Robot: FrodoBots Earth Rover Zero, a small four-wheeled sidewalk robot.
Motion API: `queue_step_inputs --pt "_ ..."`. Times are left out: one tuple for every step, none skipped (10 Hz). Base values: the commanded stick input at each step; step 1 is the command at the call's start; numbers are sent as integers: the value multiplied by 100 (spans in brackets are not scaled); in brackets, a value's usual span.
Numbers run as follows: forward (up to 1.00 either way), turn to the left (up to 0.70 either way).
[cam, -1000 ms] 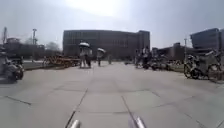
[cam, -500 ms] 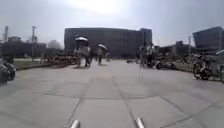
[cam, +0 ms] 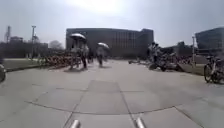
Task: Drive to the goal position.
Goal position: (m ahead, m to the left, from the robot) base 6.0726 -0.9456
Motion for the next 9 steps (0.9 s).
queue_step_inputs --pt "85 1" --pt "85 1" --pt "85 1" --pt "85 1" --pt "85 1" --pt "85 1" --pt "85 1" --pt "85 1" --pt "85 1"
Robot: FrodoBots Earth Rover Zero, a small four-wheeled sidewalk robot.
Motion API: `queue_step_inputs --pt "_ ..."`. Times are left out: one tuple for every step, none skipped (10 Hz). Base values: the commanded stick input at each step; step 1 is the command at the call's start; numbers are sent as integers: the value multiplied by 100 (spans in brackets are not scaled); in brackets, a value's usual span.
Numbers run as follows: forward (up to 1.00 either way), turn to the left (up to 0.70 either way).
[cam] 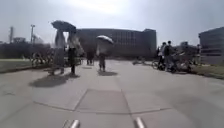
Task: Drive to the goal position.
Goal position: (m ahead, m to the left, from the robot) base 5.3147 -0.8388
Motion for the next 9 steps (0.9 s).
queue_step_inputs --pt "85 -11" --pt "85 -23" --pt "85 -30" --pt "85 -19" --pt "85 -8" --pt "85 1" --pt "85 1" --pt "85 1" --pt "85 1"
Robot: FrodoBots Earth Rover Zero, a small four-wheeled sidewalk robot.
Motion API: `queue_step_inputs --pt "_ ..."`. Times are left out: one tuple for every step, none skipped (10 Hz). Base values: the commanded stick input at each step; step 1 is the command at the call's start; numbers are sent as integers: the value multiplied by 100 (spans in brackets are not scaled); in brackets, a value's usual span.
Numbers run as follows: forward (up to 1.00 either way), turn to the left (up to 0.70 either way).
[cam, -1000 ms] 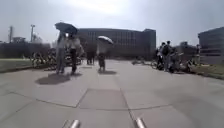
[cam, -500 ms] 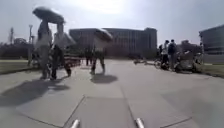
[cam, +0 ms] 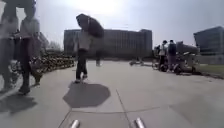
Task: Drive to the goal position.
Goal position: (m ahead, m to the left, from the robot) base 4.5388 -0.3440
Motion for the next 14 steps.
queue_step_inputs --pt "85 1" --pt "85 1" --pt "85 1" --pt "85 1" --pt "85 1" --pt "85 1" --pt "85 1" --pt "85 1" --pt "85 1" --pt "85 1" --pt "85 1" --pt "85 1" --pt "85 1" --pt "85 1"
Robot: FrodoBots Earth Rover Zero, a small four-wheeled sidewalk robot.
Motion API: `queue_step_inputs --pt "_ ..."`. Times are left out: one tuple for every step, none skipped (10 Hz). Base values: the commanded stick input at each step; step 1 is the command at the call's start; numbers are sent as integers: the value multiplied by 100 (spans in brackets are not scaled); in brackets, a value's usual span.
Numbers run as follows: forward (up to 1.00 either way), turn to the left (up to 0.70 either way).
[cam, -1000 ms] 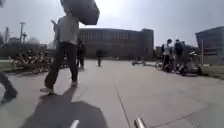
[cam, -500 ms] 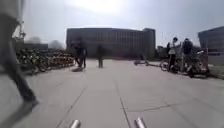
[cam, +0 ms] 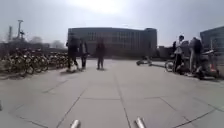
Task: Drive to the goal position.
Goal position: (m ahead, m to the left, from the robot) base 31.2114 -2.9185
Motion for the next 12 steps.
queue_step_inputs --pt "85 1" --pt "85 1" --pt "85 1" --pt "85 1" --pt "85 1" --pt "85 1" --pt "85 1" --pt "85 1" --pt "85 1" --pt "85 1" --pt "85 1" --pt "85 1"
